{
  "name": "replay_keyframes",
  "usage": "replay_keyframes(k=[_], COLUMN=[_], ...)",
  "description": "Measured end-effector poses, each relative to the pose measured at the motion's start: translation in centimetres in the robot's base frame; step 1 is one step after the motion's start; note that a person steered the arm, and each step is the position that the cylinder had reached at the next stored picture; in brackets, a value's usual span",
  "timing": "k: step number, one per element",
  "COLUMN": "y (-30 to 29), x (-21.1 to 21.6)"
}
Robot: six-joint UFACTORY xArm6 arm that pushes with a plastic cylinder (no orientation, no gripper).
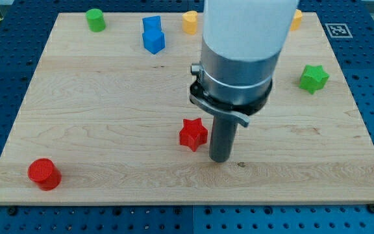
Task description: Move the red star to the left center
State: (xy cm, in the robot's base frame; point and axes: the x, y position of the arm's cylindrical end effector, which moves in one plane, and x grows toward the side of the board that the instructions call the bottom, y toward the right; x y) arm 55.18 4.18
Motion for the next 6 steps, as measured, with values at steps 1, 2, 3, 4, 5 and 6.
replay_keyframes(k=[1, 2, 3, 4, 5, 6], y=[-0.2, -1.1, -2.5, -4.8, -7.8, -10.4], x=[-0.1, -2.0, -3.2, -3.4, -3.4, -4.7])
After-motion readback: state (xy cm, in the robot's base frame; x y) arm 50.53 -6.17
